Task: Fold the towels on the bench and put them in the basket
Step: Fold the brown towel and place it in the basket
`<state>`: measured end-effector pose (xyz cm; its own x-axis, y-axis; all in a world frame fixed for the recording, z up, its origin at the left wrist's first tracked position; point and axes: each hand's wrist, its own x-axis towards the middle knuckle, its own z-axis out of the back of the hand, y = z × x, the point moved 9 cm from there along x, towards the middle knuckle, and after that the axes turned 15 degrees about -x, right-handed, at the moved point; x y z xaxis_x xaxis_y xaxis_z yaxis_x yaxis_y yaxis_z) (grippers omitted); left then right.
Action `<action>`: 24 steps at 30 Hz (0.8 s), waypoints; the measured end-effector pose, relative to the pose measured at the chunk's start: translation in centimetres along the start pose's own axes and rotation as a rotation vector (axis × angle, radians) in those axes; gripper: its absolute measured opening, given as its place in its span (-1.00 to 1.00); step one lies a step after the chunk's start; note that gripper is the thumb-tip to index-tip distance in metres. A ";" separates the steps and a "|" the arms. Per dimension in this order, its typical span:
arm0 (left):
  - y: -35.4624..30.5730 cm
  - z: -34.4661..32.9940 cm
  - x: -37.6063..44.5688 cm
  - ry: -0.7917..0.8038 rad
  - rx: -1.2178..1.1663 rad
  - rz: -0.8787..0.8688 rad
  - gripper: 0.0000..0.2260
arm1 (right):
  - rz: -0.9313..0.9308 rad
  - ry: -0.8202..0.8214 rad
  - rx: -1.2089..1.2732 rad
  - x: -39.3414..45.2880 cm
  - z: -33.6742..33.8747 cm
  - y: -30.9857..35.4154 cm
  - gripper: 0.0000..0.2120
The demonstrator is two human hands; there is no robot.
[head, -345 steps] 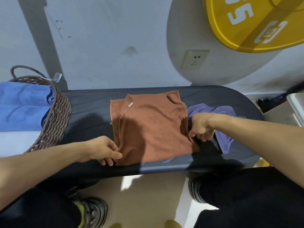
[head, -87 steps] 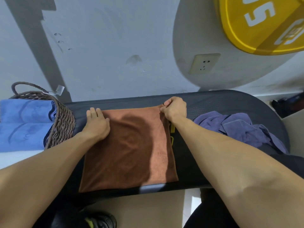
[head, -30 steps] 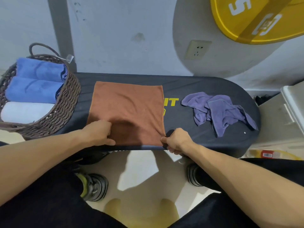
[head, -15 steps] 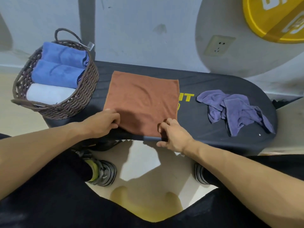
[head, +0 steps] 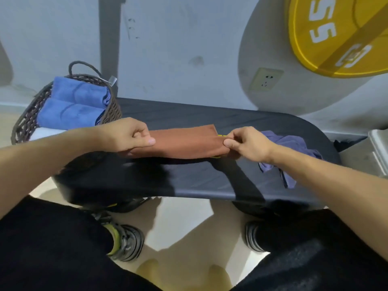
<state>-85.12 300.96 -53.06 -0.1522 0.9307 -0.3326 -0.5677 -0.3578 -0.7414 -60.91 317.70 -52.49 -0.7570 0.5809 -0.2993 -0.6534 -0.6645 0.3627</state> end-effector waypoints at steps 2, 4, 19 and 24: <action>-2.1 1.5 0.0 0.023 -0.088 -0.005 -0.63 | 0.010 -0.090 0.003 -0.2 3.7 -0.1 -0.68; -3.5 3.2 0.1 0.044 -0.190 0.030 -0.58 | 0.007 -0.200 0.073 -0.7 7.1 0.1 -0.56; -3.8 7.8 3.6 -0.163 -0.619 0.123 -0.76 | -0.177 -0.352 0.565 2.2 10.7 -4.6 -0.74; -7.0 8.6 4.7 -0.402 -0.380 -0.110 -0.76 | -0.201 -0.472 0.803 2.9 11.4 -5.3 -0.73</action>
<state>-88.84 308.49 -44.42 -0.4469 0.8932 -0.0491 -0.2774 -0.1905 -0.9417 -59.57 328.28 -45.19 -0.4337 0.8956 -0.0987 -0.4344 -0.1119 0.8937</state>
